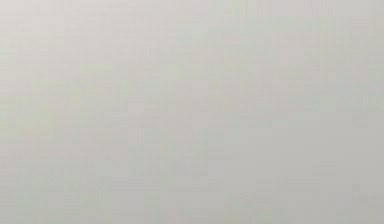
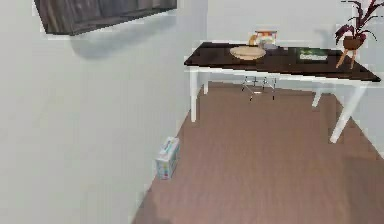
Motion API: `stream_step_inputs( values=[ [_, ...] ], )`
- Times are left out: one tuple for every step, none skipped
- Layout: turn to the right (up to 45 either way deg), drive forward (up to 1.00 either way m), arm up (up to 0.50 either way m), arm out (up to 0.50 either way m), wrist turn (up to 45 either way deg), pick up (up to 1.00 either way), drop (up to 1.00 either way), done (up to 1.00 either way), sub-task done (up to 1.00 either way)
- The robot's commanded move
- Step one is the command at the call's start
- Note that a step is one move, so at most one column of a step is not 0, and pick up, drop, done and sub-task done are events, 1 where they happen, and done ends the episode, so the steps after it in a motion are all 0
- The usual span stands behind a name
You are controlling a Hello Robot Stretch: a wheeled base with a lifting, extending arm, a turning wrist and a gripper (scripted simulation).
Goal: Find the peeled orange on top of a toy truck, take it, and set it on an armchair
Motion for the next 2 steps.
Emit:
stream_step_inputs(
  values=[
    [-45.0,0.00,0.00,0.00,0.0,0.00,0.00,0.00,0.00],
    [-21.0,0.00,0.00,0.00,0.0,0.00,0.00,0.00,0.00]
  ],
)
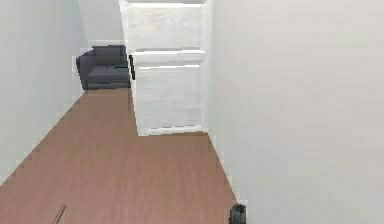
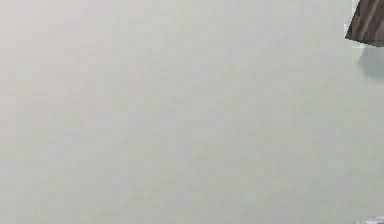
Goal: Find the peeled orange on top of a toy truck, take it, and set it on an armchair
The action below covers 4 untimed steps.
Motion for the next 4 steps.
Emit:
stream_step_inputs(
  values=[
    [0.0,0.30,0.00,0.00,0.0,0.00,0.00,0.00,0.00],
    [-9.0,0.00,0.00,0.00,0.0,0.00,0.00,0.00,0.00],
    [0.0,0.75,0.00,0.00,0.0,0.00,0.00,0.00,0.00],
    [-39.0,0.00,0.00,0.00,0.0,0.00,0.00,0.00,0.00]
  ],
)
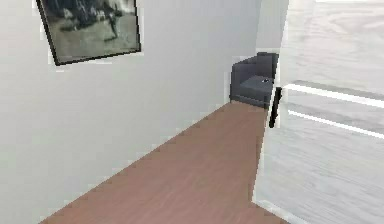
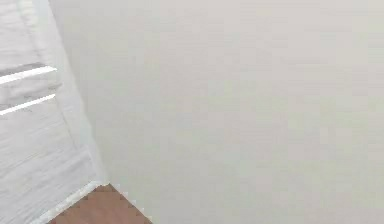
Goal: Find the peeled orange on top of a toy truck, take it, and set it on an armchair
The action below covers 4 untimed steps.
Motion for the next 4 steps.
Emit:
stream_step_inputs(
  values=[
    [0.0,0.95,0.00,0.00,0.0,0.00,0.00,0.00,0.00],
    [9.0,0.00,0.00,0.00,0.0,0.00,0.00,0.00,0.00],
    [0.0,0.35,0.00,0.00,0.0,0.00,0.00,0.00,0.00],
    [27.0,0.00,0.00,0.00,0.0,0.00,0.00,0.00,0.00]
  ],
)
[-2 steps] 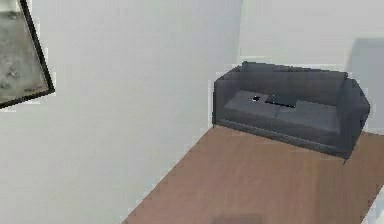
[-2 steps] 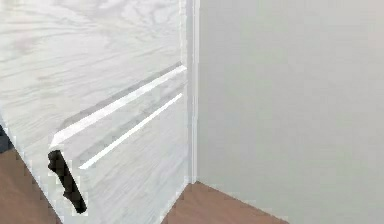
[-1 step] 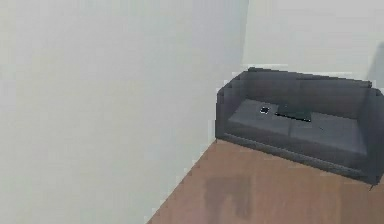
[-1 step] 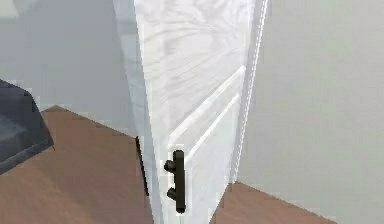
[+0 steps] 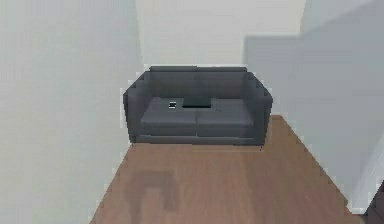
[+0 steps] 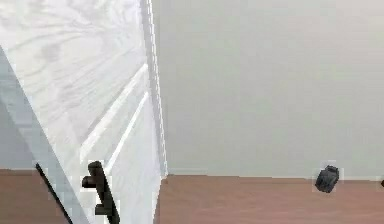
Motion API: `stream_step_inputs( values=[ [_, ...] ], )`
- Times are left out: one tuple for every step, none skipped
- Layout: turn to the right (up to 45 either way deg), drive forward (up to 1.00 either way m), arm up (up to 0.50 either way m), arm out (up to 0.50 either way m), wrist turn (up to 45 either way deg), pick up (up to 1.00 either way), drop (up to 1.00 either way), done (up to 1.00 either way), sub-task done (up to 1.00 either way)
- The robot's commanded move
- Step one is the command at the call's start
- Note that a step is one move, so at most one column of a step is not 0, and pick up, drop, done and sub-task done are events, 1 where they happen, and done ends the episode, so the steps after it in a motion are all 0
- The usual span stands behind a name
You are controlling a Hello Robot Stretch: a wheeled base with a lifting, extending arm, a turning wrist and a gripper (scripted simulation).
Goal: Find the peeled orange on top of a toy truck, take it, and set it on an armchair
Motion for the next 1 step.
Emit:
stream_step_inputs(
  values=[
    [0.0,0.45,0.00,0.00,0.0,0.00,0.00,0.00,0.00]
  ],
)
